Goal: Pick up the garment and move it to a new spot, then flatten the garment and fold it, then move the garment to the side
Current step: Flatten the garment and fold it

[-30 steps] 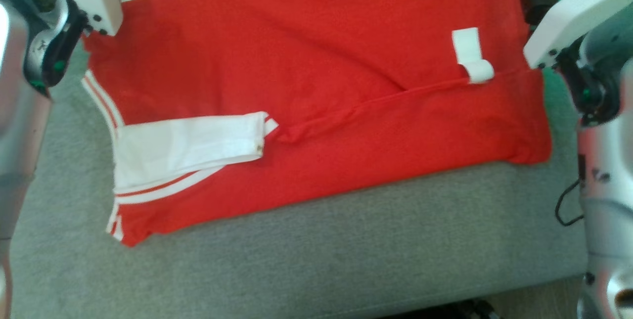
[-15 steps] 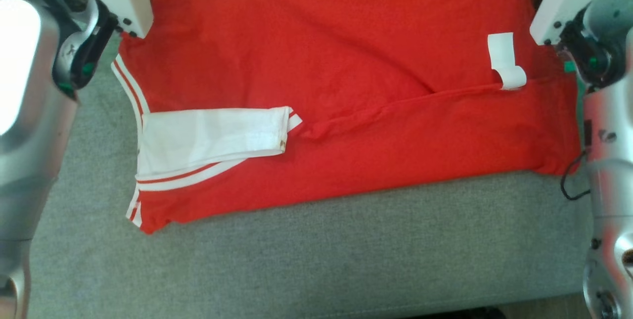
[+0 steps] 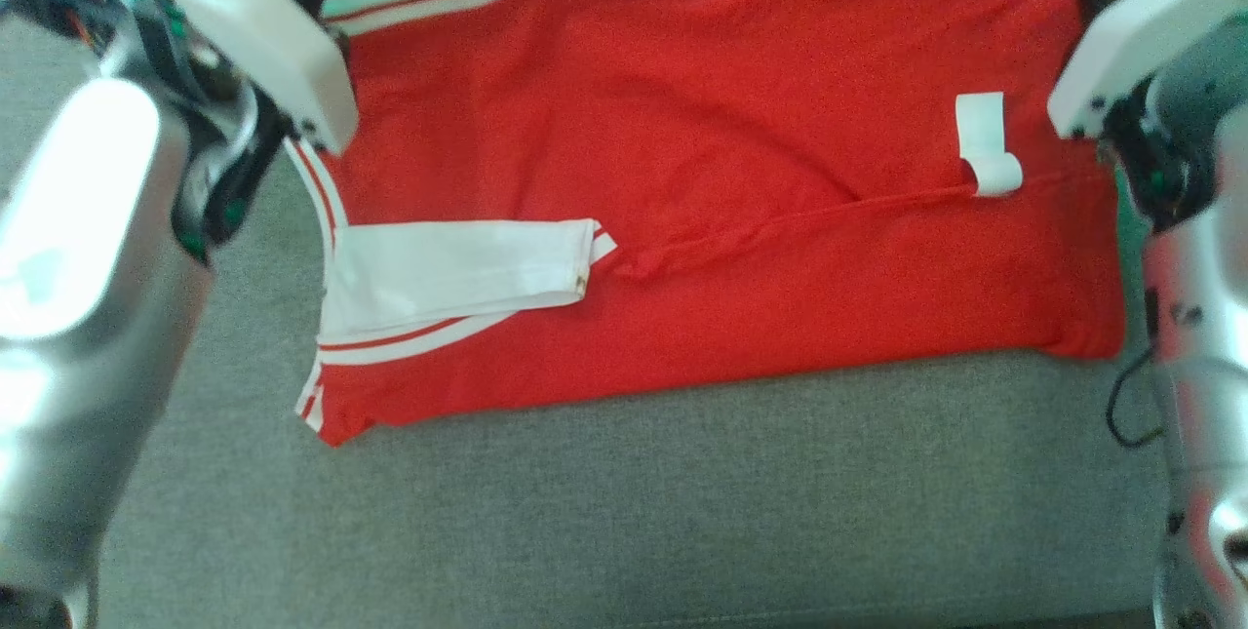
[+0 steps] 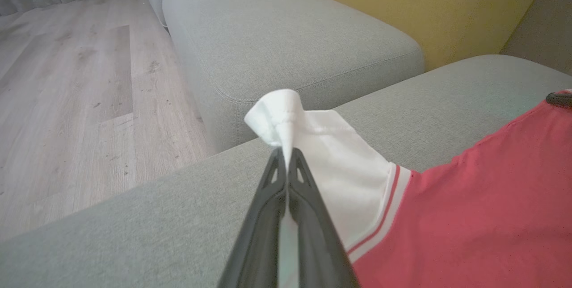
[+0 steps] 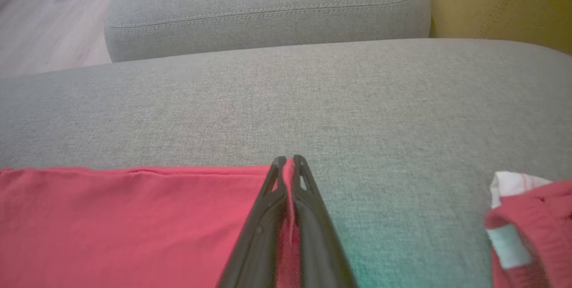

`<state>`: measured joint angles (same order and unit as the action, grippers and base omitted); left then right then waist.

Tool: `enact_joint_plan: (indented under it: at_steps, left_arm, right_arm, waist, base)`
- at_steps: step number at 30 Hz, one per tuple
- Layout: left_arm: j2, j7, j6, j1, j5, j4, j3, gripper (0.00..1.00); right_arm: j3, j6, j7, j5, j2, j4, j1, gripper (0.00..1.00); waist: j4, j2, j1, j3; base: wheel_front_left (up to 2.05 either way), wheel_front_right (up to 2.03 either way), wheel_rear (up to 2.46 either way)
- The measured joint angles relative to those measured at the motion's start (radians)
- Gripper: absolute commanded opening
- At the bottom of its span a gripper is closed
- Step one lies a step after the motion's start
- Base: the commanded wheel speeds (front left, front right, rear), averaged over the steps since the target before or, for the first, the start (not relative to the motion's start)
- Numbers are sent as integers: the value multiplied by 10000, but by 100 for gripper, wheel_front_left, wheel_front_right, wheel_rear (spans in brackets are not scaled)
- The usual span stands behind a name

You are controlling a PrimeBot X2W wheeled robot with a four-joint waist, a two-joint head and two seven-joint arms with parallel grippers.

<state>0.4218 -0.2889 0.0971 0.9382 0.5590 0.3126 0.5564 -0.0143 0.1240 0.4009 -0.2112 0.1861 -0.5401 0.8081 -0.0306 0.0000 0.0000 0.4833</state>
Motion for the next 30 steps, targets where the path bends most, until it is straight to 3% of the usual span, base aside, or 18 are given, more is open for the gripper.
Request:
enact_joint_plan:
  at_steps: [5, 16, 23, 25, 27, 28, 30]
  left_arm:
    - [146, 639, -25, -1244, 276, -742, -19, 0]
    - [372, 2245, -805, -4192, 311, -2228, -52, 0]
    - [171, 3160, -1151, -5744, 531, -2021, -25, 0]
    - [8, 3444, -1164, -5930, 579, -1732, -17, 0]
    - [-151, 3850, -1246, -6009, 573, -1404, -10, 0]
    - [-265, 4194, -1233, -6013, 571, -1095, -6, 42]
    - [-368, 4587, -1198, -6071, 583, -871, -25, 99]
  right_arm:
    - [-245, 0, -694, -184, 125, 81, -871, 0]
    - [-495, 0, -1565, -366, 73, 1131, -2540, 0]
    - [-495, 0, -1634, -462, -178, 1685, -3707, 0]
    - [-477, 0, -1634, -479, -205, 1766, -3813, 5]
    - [-479, 0, -1655, -546, -207, 1847, -3936, 25]
    - [-479, 0, -1741, -545, -226, 1933, -4086, 98]
    - [-539, 0, -1871, -546, -303, 1990, -4291, 100]
  waist:
    - [149, 0, -1, -491]
    - [328, 1, -2, -1420]
    - [340, 1, -2, -1787]
    - [322, 0, 0, -1850]
    - [315, 0, -1, -1931]
    - [304, 1, 0, -2009]
    - [289, 1, 0, -2105]
  base:
    - [0, 0, 0]
    - [0, 0, 0]
    - [0, 0, 0]
    - [0, 0, 0]
    - [0, 0, 0]
    - [0, 0, 0]
    - [0, 0, 0]
